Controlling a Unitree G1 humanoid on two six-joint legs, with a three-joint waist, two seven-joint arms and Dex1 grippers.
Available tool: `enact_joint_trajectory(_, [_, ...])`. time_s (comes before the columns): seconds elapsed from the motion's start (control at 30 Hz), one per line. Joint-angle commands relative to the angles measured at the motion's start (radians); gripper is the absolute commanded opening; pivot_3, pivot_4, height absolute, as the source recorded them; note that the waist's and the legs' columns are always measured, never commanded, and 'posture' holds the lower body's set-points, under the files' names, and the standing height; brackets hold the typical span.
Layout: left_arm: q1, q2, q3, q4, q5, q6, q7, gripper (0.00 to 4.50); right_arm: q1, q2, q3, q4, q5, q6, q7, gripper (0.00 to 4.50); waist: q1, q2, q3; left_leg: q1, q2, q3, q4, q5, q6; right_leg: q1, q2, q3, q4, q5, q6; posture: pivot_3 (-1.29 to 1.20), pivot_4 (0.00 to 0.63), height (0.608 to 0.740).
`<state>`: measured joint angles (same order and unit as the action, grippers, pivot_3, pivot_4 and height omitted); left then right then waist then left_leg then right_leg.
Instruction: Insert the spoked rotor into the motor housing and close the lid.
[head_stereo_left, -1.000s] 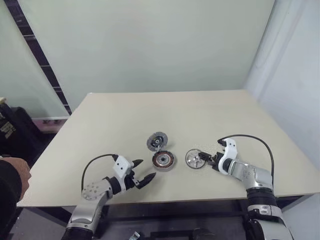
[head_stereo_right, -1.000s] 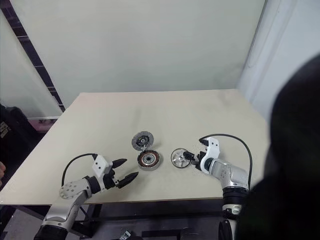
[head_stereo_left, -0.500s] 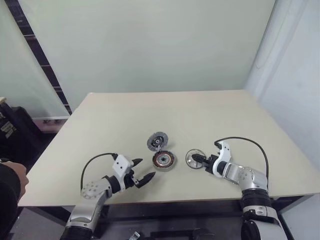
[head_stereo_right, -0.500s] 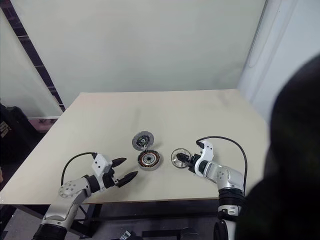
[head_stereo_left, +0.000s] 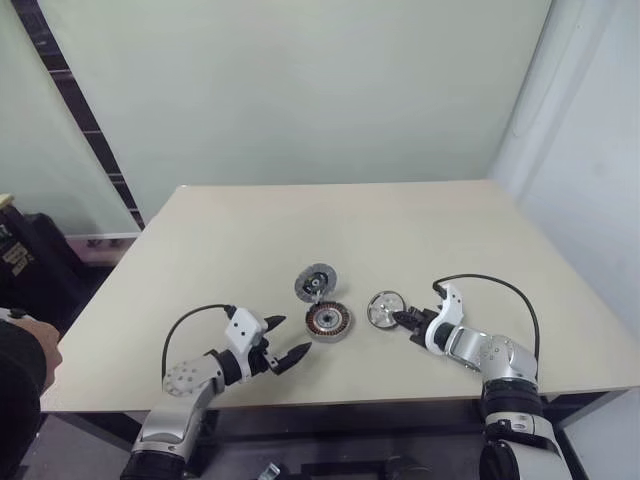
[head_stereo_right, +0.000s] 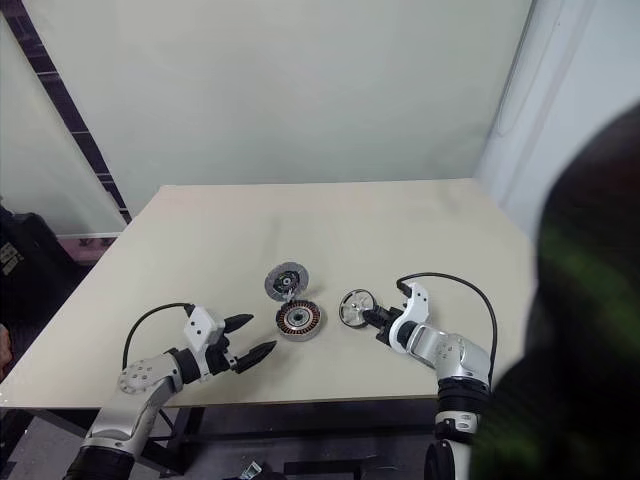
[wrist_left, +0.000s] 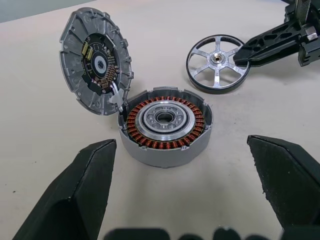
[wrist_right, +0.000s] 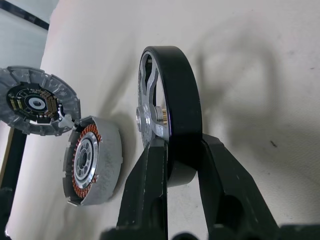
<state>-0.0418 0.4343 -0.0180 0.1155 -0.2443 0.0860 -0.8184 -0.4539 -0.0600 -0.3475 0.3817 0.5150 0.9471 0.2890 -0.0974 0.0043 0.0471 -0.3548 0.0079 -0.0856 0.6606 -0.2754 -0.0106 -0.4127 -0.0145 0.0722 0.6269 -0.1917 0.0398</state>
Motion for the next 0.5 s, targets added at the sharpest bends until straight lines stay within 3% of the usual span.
enact_joint_trajectory(0.03, [-0.017,0.008,0.005,-0.021,0.001,-0.012,-0.001,4.5,-0.022,0.004,-0.04,-0.046,0.056,0.002,-0.009,0.5,0.0,0.0,0.0,0.0,0.0,0.0,0.0,0.0,0.0,0.0,0.0,0.0,0.0,0.0,0.0,0.0,0.0,0.74])
enact_joint_trajectory(0.5, [-0.015,0.033,0.035,-0.011,-0.012,-0.012,0.004,4.5,-0.035,0.164,0.017,-0.268,0.21,0.187,-0.069,0.5,-0.002,0.001,0.0,-0.004,0.0,-0.001,-0.001,0.0,0.0,-0.004,0.0,-0.001,0.001,0.001,0.001,0.0,0.0,0.74])
